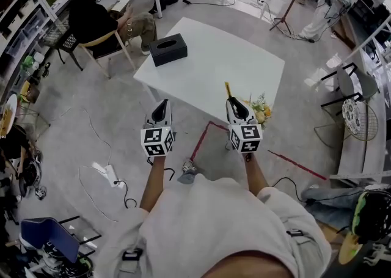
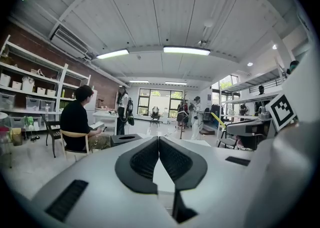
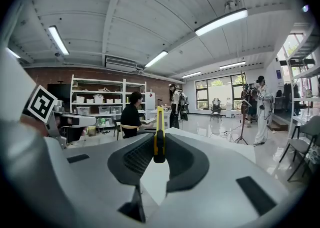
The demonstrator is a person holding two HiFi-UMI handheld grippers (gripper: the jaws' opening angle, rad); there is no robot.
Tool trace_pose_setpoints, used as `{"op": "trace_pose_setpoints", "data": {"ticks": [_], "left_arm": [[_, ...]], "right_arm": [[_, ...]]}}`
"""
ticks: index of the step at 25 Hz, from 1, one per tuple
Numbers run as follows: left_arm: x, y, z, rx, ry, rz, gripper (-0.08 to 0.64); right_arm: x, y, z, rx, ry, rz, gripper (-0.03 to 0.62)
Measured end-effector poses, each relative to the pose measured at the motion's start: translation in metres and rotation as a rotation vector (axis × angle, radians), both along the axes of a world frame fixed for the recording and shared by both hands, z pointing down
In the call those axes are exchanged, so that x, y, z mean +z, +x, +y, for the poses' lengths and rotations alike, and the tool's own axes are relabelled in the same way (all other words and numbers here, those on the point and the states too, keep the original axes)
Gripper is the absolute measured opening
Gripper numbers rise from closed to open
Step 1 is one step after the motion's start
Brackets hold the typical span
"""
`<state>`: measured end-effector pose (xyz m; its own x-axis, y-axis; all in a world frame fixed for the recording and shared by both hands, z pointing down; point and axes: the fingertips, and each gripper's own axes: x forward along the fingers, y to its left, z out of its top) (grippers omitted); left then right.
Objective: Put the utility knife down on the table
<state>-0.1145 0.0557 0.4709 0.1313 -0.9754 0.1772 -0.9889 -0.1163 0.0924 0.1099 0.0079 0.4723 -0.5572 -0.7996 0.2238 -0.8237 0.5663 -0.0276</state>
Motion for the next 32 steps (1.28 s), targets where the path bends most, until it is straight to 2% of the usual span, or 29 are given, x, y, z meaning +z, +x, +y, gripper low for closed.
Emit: {"op": "trace_pose_setpoints", "data": {"ticks": [12, 21, 32], "left_arm": [[0.004, -0.049, -0.068, 0.073, 0.006, 0.020, 0.020], [0.009, -0.049, -0.092, 0.121, -0.002, 0.027, 0.020], [0.024, -0.050, -0.128, 0.105, -0.033, 0.030, 0.020]], "right_arm": [[-0.002, -0.047, -0.049, 0.058, 0.010, 0.026, 0.084], [0.000, -0.055, -0.062, 0.082, -0.001, 0.042, 0.083], [0.015, -0.060, -0.102, 0.063, -0.026, 0.039, 0.083]]}}
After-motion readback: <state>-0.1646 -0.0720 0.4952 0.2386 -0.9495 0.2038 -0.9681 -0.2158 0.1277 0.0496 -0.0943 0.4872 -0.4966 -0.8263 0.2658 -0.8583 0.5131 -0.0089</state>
